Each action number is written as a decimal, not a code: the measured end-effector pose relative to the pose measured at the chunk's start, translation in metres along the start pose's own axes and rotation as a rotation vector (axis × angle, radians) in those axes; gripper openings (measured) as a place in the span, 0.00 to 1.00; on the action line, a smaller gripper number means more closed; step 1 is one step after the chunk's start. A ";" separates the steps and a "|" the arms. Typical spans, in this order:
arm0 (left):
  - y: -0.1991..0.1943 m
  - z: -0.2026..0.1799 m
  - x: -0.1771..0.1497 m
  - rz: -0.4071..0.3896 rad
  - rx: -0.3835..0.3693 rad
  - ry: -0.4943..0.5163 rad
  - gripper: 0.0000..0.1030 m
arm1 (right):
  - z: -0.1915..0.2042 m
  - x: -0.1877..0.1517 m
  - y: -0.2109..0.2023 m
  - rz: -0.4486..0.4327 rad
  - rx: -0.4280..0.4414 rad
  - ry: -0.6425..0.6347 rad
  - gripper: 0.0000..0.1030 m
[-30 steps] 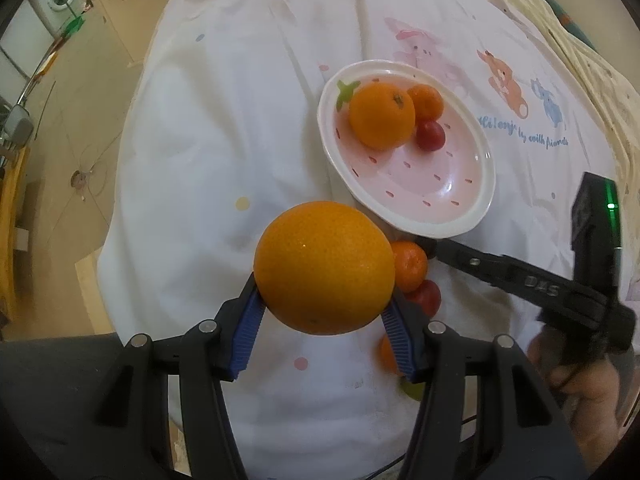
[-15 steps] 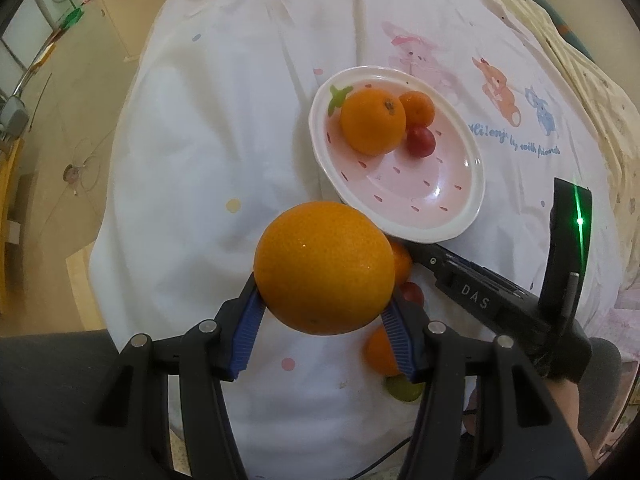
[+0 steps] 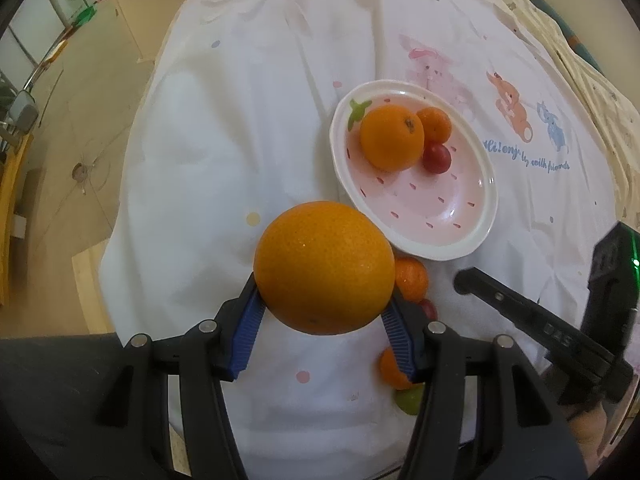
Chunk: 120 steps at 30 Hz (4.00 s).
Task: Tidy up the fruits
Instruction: 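Grasp a large orange with the left tool while the right tool approaches the dark fruit, then carry the orange and dark fruit onto the plate and open both tools, then withdraw both open tools from the plate toward the remaining fruit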
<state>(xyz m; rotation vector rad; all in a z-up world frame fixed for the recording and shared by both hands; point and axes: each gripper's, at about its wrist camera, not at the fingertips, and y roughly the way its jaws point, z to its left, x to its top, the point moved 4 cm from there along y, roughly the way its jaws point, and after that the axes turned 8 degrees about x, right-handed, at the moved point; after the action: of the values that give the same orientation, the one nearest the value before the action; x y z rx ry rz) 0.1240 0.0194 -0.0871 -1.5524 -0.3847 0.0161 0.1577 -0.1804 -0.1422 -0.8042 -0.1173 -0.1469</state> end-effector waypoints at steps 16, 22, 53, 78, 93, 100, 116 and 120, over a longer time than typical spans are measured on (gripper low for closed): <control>-0.027 0.002 0.022 -0.084 0.035 0.017 0.51 | 0.036 0.031 -0.067 -0.093 0.055 -0.087 0.22; -0.036 -0.007 0.050 -0.099 0.035 0.044 0.51 | 0.038 0.059 -0.072 -0.106 0.031 -0.109 0.22; 0.057 -0.083 0.162 0.007 0.022 0.177 0.51 | 0.000 0.136 0.018 0.000 -0.002 -0.106 0.22; 0.071 -0.115 0.162 0.023 -0.004 0.272 0.83 | -0.010 0.133 0.031 0.029 -0.010 -0.072 0.26; 0.019 -0.071 0.139 -0.097 0.073 0.174 0.83 | -0.005 0.116 -0.010 -0.049 -0.023 -0.099 0.61; -0.002 -0.060 0.108 -0.105 0.051 0.144 0.83 | 0.006 0.105 -0.036 -0.097 -0.039 -0.119 0.61; -0.031 -0.027 0.056 -0.148 0.032 0.083 0.83 | 0.047 0.068 -0.072 -0.156 -0.039 -0.213 0.72; -0.039 -0.022 0.039 -0.189 0.037 0.091 0.83 | 0.050 0.054 -0.076 -0.164 -0.045 -0.226 0.78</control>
<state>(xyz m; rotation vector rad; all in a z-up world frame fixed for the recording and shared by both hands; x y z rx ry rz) 0.1574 0.0066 -0.0398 -1.4691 -0.4549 -0.1926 0.1948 -0.2007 -0.0449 -0.8547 -0.3946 -0.2140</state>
